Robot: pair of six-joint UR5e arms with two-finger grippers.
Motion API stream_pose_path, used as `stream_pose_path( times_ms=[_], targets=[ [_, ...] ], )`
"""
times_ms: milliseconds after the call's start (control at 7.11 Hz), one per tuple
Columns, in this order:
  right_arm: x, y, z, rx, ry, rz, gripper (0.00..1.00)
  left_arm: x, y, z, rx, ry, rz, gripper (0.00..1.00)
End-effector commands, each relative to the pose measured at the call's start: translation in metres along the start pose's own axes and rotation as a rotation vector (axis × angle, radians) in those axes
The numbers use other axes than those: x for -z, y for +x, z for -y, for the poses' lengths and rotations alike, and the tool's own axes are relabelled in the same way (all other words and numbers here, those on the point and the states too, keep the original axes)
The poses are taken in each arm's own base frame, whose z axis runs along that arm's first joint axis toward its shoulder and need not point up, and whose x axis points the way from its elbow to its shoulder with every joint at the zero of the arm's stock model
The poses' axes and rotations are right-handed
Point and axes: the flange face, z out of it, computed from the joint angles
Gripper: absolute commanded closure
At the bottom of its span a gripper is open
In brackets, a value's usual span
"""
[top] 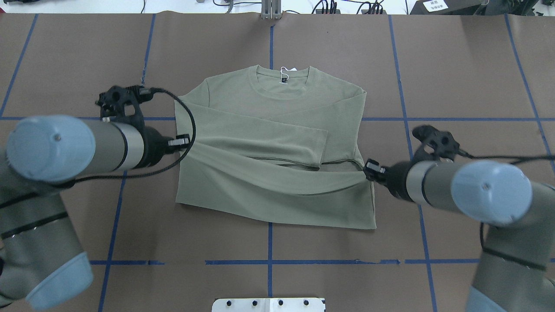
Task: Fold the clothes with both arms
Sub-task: 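Lift the hem and fold it up toward the collar with both grippers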
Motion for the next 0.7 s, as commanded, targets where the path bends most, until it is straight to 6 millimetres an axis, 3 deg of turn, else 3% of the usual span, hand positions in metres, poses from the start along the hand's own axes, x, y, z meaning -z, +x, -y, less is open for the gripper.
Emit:
stream_pose_path(
  times_ms=[0,141,281,422,563],
  targets=[
    [-0.044,-0.035,0.097,0.099,0.057,-0.119,1.0,-0.07,-0.038,0.074,0.038,0.083,-0.051,1.0],
    [-0.064,-0.052,0.132,0.132,0.082,-0.155,1.0,-0.1,-0.031,0.124,0.063,0.135,-0.042,1.0],
    [-0.089,-0.066,0.158,0.157,0.093,-0.199,1.0,-0.124,-0.032,0.136,0.072,0.141,-0.005,1.0],
    [-0.116,-0.07,0.172,0.158,0.089,-0.247,1.0,-0.128,-0.041,0.145,0.074,0.158,-0.018,1.0],
    [-0.131,-0.082,0.179,0.165,0.088,-0.27,1.0,-0.153,-0.053,0.152,0.077,0.183,0.013,1.0]
  ],
)
